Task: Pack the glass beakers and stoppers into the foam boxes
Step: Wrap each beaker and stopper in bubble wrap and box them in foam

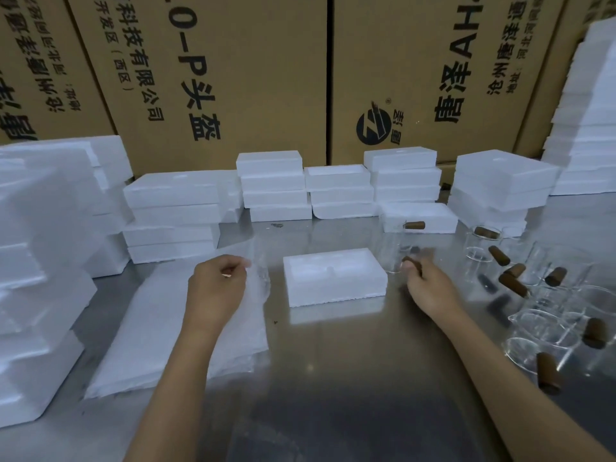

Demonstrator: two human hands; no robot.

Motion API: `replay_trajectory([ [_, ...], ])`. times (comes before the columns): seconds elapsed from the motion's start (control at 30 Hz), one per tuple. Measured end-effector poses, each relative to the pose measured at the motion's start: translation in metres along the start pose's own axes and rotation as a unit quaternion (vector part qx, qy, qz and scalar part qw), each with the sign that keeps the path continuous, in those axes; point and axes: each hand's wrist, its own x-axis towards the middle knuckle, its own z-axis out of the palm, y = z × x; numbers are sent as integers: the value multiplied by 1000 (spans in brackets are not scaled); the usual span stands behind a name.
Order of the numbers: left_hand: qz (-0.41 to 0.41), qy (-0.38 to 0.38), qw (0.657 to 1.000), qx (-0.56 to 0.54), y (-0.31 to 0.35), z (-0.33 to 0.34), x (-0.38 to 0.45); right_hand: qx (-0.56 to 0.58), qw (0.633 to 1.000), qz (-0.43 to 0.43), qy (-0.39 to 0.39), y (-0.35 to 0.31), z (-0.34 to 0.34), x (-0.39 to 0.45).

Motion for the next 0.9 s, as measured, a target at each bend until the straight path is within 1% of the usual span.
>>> replay_trajectory([
  [0.07, -8, -22, 997, -71, 5, 4, -4, 56, 998, -9, -11, 1, -2, -15],
  [0.17, -22, -57, 988, -145, 12, 10, -11, 149, 988, -26, 11, 1, -5, -32],
  [0.23, -22, -87, 981, -175, 15, 15, -15, 228, 973, -11, 32, -7, -7, -38],
  [0.27, -21, -102, 977, -185, 17, 18, -18, 283, 959, 8, 33, -15, -8, -39],
  [0.3, -22, -115, 974, -194, 18, 20, -20, 341, 940, 25, 19, -23, -11, -41],
  [0.33, -23, -125, 971, -203, 19, 23, -21, 403, 915, 32, -13, -30, -14, -44],
  [0.37, -25, -132, 968, -211, 20, 25, -22, 470, 880, 30, -62, -37, -16, -47],
  [0.4, -28, -138, 966, -216, 20, 27, -23, 533, 837, 28, -118, -43, -19, -50],
  [0.43, -32, -143, 965, -217, 21, 30, -24, 578, 797, 28, -174, -47, -21, -53],
  [0.47, -38, -146, 964, -218, 21, 32, -25, 600, 768, 26, -223, -51, -22, -57],
  [0.5, -44, -147, 963, -221, 21, 35, -26, 607, 750, 21, -263, -53, -21, -60],
  [0.53, -51, -148, 961, -226, 21, 37, -26, 604, 741, 14, -293, -55, -19, -63],
  [0.6, -62, -150, 958, -239, 21, 40, -28, 582, 743, -5, -331, -58, -14, -69],
  [0.67, -69, -152, 954, -250, 19, 41, -29, 545, 760, -28, -354, -59, -10, -73],
  [0.77, -73, -154, 950, -264, 18, 41, -29, 471, 806, -65, -353, -61, -7, -79],
  [0.9, -78, -146, 936, -311, 19, 37, -28, 364, 875, -97, -304, -65, -6, -82],
])
